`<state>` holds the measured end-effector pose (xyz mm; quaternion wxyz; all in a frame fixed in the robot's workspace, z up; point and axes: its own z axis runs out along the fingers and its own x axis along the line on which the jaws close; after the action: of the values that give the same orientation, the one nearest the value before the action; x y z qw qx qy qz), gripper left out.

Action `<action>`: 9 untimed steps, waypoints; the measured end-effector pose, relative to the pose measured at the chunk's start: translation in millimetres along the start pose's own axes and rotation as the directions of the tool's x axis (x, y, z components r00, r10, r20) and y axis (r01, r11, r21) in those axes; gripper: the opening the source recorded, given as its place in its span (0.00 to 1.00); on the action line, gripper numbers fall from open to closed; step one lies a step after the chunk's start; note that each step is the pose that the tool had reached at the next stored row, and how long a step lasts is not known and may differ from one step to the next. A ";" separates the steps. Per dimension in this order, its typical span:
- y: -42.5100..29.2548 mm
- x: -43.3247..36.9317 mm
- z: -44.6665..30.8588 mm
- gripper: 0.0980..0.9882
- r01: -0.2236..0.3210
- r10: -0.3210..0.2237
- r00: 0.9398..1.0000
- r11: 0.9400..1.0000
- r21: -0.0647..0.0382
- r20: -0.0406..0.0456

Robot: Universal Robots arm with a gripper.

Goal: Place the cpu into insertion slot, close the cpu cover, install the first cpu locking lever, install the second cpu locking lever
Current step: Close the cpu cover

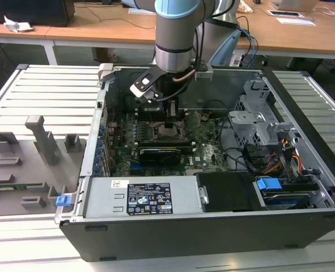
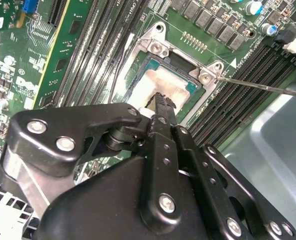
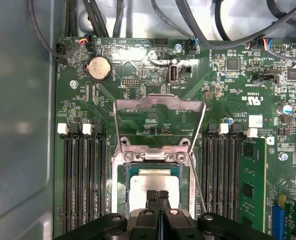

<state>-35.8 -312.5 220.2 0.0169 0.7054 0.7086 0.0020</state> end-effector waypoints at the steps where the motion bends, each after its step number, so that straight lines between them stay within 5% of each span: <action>1: 0.0 0.0 -0.6 0.01 0.000 0.000 1.000 1.000 0.000 0.000; 9: 0.1 0.0 -3.2 0.01 0.000 0.000 1.000 1.000 0.000 0.001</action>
<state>-35.7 -312.5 223.4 0.0171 0.7054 0.7086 0.0017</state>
